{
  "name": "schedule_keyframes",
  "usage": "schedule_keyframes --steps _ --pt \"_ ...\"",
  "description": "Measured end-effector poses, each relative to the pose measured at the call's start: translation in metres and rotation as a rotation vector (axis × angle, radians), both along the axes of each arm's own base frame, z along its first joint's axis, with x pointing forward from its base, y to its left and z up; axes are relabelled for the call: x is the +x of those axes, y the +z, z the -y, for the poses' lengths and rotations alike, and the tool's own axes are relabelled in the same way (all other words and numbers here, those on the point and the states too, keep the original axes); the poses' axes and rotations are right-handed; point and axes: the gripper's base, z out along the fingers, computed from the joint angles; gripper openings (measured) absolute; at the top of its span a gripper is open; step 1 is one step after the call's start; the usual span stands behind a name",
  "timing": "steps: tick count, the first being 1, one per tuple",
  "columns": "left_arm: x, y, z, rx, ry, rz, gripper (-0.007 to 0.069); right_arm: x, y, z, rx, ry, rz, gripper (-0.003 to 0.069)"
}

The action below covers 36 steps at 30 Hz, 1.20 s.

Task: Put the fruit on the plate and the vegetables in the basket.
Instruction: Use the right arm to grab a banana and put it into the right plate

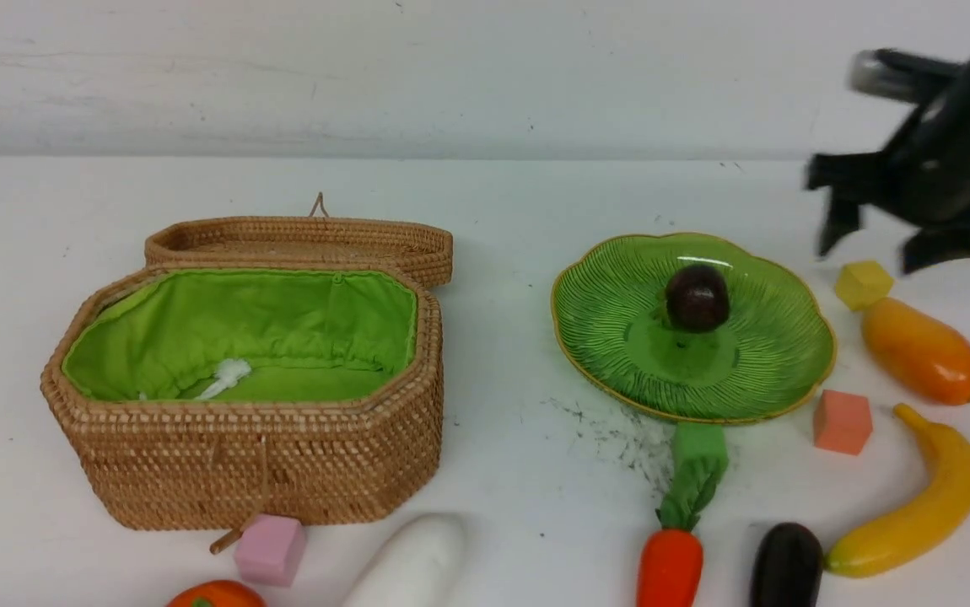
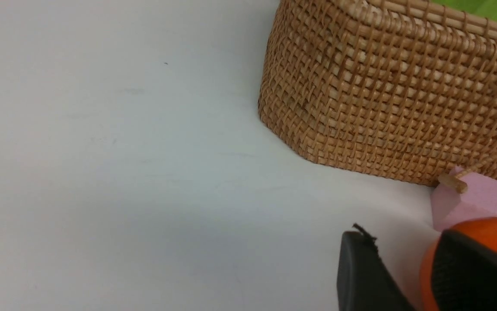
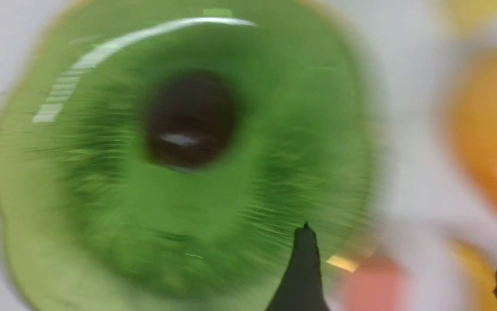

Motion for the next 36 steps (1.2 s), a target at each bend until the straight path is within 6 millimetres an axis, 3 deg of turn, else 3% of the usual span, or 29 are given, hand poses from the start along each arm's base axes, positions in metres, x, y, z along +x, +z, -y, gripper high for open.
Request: schedule_keyframes --steps 3,8,11,19,29,36 --pt "0.000 0.000 0.000 0.000 0.000 0.000 0.0239 -0.027 0.021 0.023 -0.009 -0.075 0.005 0.0560" --pt "0.000 0.000 0.000 0.000 0.000 0.000 0.0239 -0.062 0.023 0.033 0.030 -0.170 0.005 0.0560" --pt "0.000 0.000 0.000 0.000 0.000 0.000 0.0239 -0.077 0.012 0.031 0.064 -0.206 0.013 0.0560" --pt "0.000 0.000 0.000 0.000 0.000 0.000 0.0239 -0.106 -0.058 0.029 0.068 -0.235 -0.141 0.0560" --pt "0.000 0.000 0.000 0.000 0.000 0.000 0.0239 -0.098 -0.085 0.033 0.024 -0.225 -0.068 0.0560" --pt "0.000 0.000 0.000 0.000 0.000 0.000 0.0239 -0.081 -0.135 0.036 -0.007 -0.211 -0.170 0.0533"
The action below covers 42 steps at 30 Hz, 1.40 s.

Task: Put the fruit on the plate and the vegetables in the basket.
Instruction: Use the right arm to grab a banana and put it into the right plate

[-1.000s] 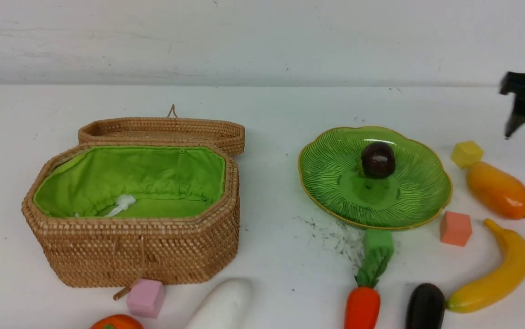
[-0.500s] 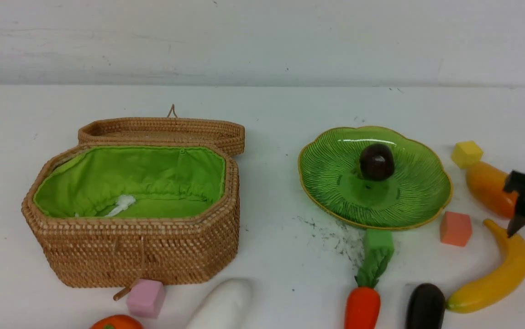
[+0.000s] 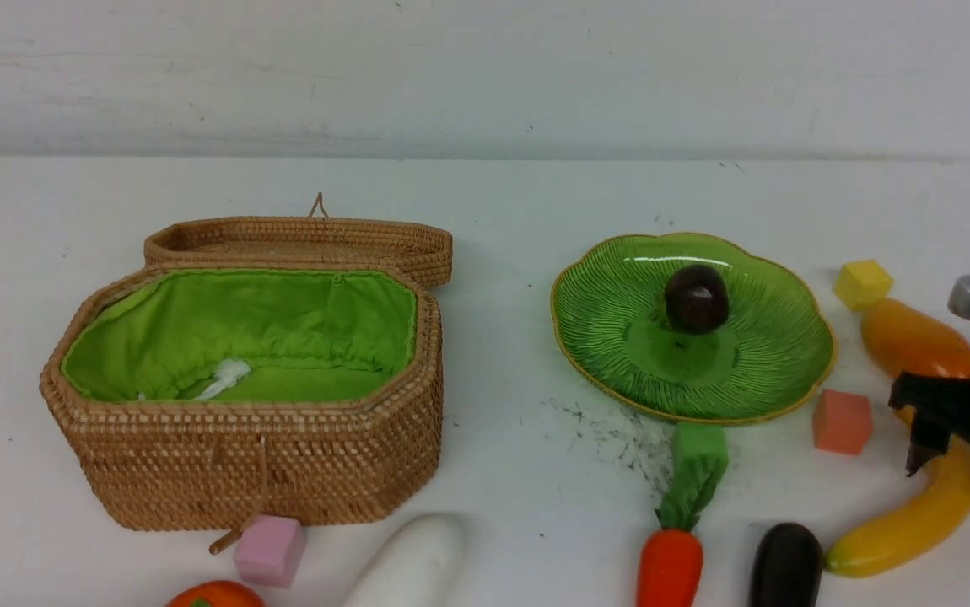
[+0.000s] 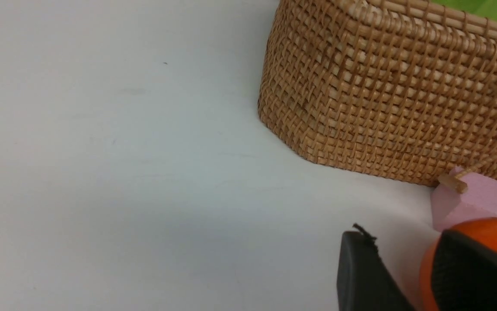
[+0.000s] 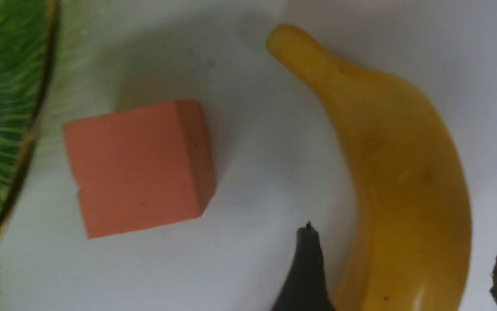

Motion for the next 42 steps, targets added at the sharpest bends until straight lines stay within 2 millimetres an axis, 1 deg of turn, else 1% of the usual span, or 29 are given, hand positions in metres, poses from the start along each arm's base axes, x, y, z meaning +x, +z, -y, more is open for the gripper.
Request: schedule_keyframes --steps 1,3,5,7,9,10,12,14,15,16,17,19,21,23,24,25,28,29,31,32,33,34,35,37,40,42 --pt "0.000 0.000 0.000 0.000 0.000 0.000 0.0239 0.001 -0.005 0.000 0.001 0.000 -0.015 0.0515" --pt "0.000 0.000 0.000 0.000 0.000 0.000 0.0239 0.002 -0.011 0.000 0.003 -0.001 -0.032 0.0433" --pt "0.000 0.000 0.000 0.000 0.000 0.000 0.0239 0.001 -0.011 0.000 0.008 -0.004 -0.036 0.0317" --pt "0.000 0.000 0.000 0.000 0.000 0.000 0.0239 -0.001 -0.006 -0.001 0.022 -0.015 -0.033 0.0330" --pt "0.000 0.000 0.000 0.000 0.000 0.000 0.0239 -0.003 0.007 -0.002 0.030 -0.019 -0.014 0.0332" --pt "0.000 0.000 0.000 0.000 0.000 0.000 0.0239 -0.004 0.015 -0.003 0.031 -0.013 -0.004 0.0332" --pt "0.000 0.000 0.000 0.000 0.000 0.000 0.0239 -0.003 0.044 -0.004 0.036 0.010 0.066 0.0332" --pt "0.000 0.000 0.000 0.000 0.000 0.000 0.0239 0.002 0.079 -0.006 0.038 0.056 0.173 0.0332" --pt "0.000 0.000 0.000 0.000 0.000 0.000 0.0239 0.005 0.094 -0.008 0.038 0.081 0.218 0.0332" --pt "0.000 0.000 0.000 0.000 0.000 0.000 0.0239 0.011 0.114 -0.011 0.033 0.122 0.284 0.0332" --pt "0.000 0.000 0.000 0.000 0.000 0.000 0.0239 0.017 0.129 -0.014 0.029 0.158 0.334 0.0332" --pt "0.000 0.000 0.000 0.000 0.000 0.000 0.0239 0.032 0.150 -0.024 0.022 0.235 0.409 0.0332" --pt "0.000 0.000 0.000 0.000 0.000 0.000 0.0239 0.048 0.157 -0.034 0.023 0.292 0.446 0.0332" --pt "0.000 0.000 0.000 0.000 0.000 0.000 0.0239 0.067 0.154 -0.043 0.023 0.340 0.449 0.0332" --pt "0.000 0.000 0.000 0.000 0.000 0.000 0.0239 0.082 0.145 -0.050 0.023 0.375 0.432 0.0332" --pt "0.000 0.000 0.000 0.000 0.000 0.000 0.0239 0.088 0.139 -0.052 0.023 0.389 0.420 0.0332" --pt "0.000 0.000 0.000 0.000 0.000 0.000 0.0239 0.116 0.106 -0.063 0.013 0.464 0.354 0.0332" --pt "0.000 0.000 0.000 0.000 0.000 0.000 0.0239 0.118 0.103 -0.063 0.012 0.469 0.349 0.0332" --pt "0.000 0.000 0.000 0.000 0.000 0.000 0.0239 0.133 0.071 -0.069 -0.001 0.532 0.291 0.0332" --pt "0.000 0.000 0.000 0.000 0.000 0.000 0.0239 0.133 0.071 -0.069 -0.002 0.535 0.293 0.0332" --pt "0.000 0.000 0.000 0.000 0.000 0.000 0.0239 0.139 0.055 -0.069 -0.004 0.552 0.265 0.0332" --pt "0.000 0.000 0.000 0.000 0.000 0.000 0.0239 0.139 0.053 -0.069 -0.005 0.552 0.264 0.0332" --pt "0.000 0.000 0.000 0.000 0.000 0.000 0.0239 0.142 0.044 -0.069 -0.008 0.558 0.253 0.0332" --pt "0.000 0.000 0.000 0.000 0.000 0.000 0.0239 0.145 0.036 -0.069 -0.011 0.560 0.248 0.0332" --pt "0.000 0.000 0.000 0.000 0.000 0.000 0.0239 0.146 0.034 -0.069 -0.012 0.561 0.247 0.0332" --pt "0.000 0.000 0.000 0.000 0.000 0.000 0.0239 0.146 0.034 -0.069 -0.011 0.562 0.246 0.0353"
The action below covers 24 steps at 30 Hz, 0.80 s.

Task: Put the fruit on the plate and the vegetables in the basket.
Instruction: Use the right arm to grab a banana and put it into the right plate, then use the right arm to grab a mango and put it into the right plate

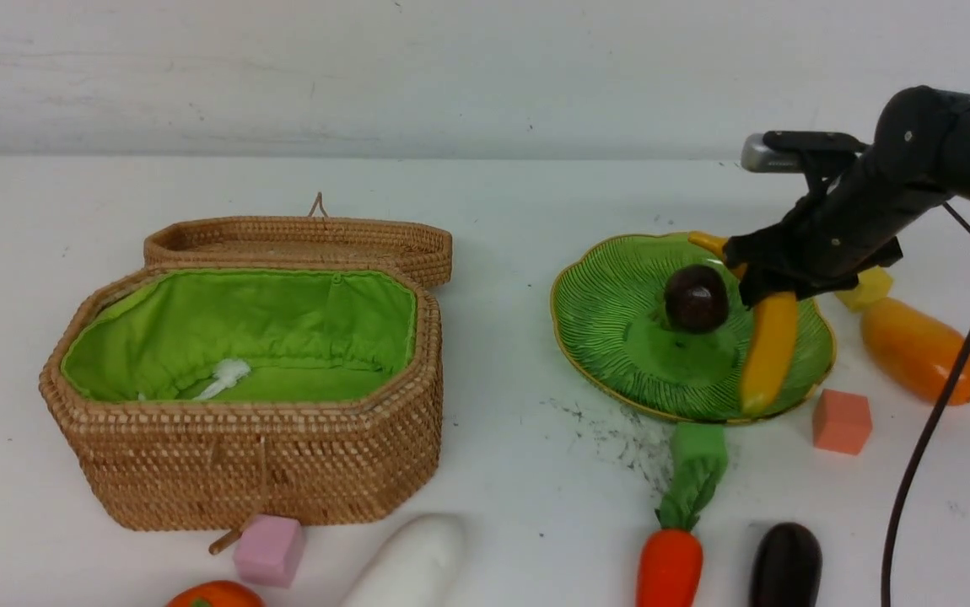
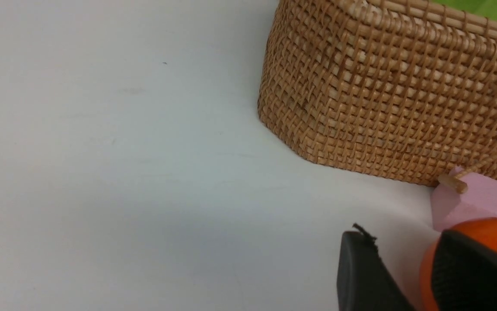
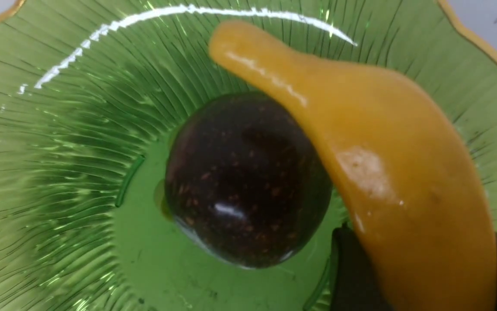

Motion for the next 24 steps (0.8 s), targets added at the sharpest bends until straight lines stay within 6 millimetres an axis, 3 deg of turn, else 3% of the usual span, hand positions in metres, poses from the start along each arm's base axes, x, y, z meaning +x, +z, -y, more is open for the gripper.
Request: schedule_keyframes --steps 7,10,14,17,24 --pt "0.000 0.000 0.000 0.000 0.000 0.000 0.0239 -0.002 0.001 0.000 0.000 0.008 -0.030 0.0595" --pt "0.000 0.000 0.000 0.000 0.000 0.000 0.0239 -0.002 0.004 -0.001 0.001 0.015 -0.043 0.0655" --pt "0.000 0.000 0.000 0.000 0.000 0.000 0.0239 -0.003 0.017 -0.001 -0.004 0.030 -0.053 0.0666" --pt "0.000 0.000 0.000 0.000 0.000 0.000 0.0239 -0.009 0.042 0.006 -0.035 0.036 -0.026 0.0654" --pt "0.000 0.000 0.000 0.000 0.000 0.000 0.0239 -0.039 0.100 0.051 -0.218 0.172 0.014 0.0560"
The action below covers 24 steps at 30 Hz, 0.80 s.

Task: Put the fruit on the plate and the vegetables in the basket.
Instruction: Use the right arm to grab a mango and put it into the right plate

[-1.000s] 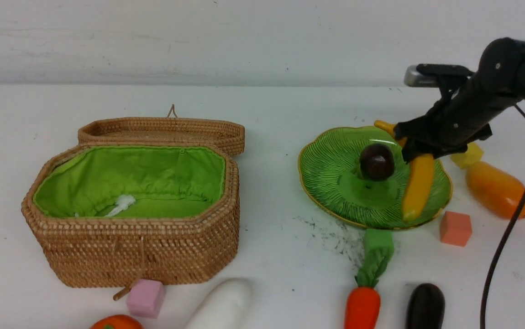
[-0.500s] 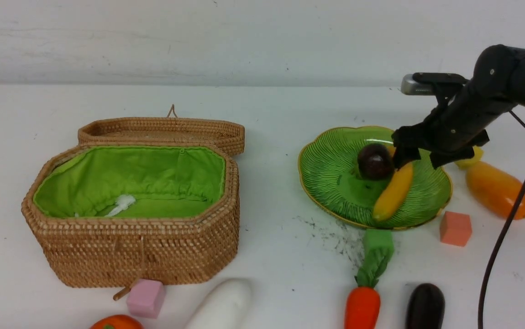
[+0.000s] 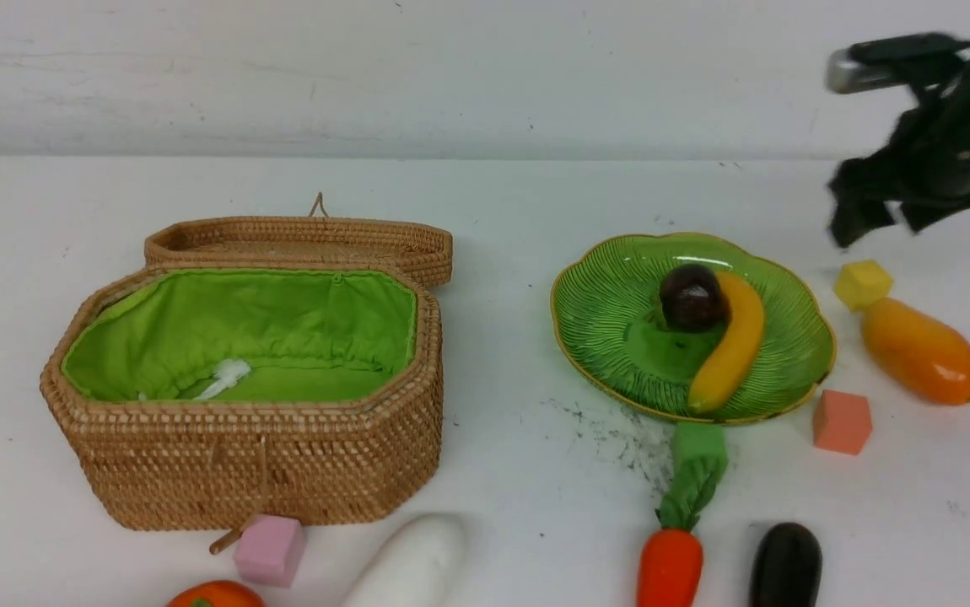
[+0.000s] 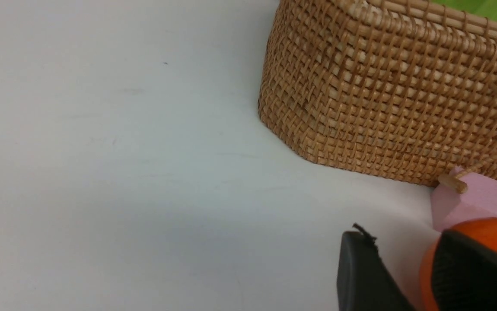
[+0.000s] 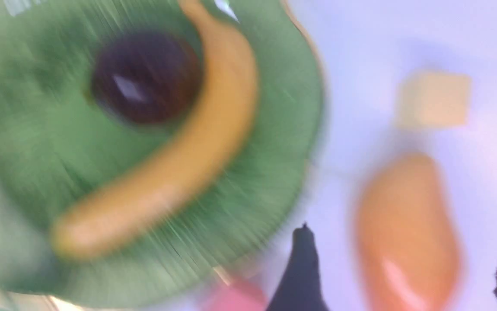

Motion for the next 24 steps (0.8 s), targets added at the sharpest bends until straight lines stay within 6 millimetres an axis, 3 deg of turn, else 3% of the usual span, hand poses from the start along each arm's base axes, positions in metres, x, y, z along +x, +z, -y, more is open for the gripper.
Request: schedule_keyframes --steps 4,6,14,24 --pt "0.000 0.000 0.000 0.000 0.000 0.000 0.0239 -0.007 0.005 0.020 -0.077 0.086 -0.018 0.0510" --pt "0.000 0.000 0.000 0.000 0.000 0.000 0.0239 -0.004 -0.002 0.024 -0.076 0.079 -0.036 0.0504" --pt "0.000 0.000 0.000 0.000 0.000 0.000 0.0239 0.016 -0.042 0.026 -0.081 0.110 -0.072 0.0501" --pt "0.000 0.000 0.000 0.000 0.000 0.000 0.0239 0.017 -0.045 0.028 -0.100 0.104 -0.074 0.0526"
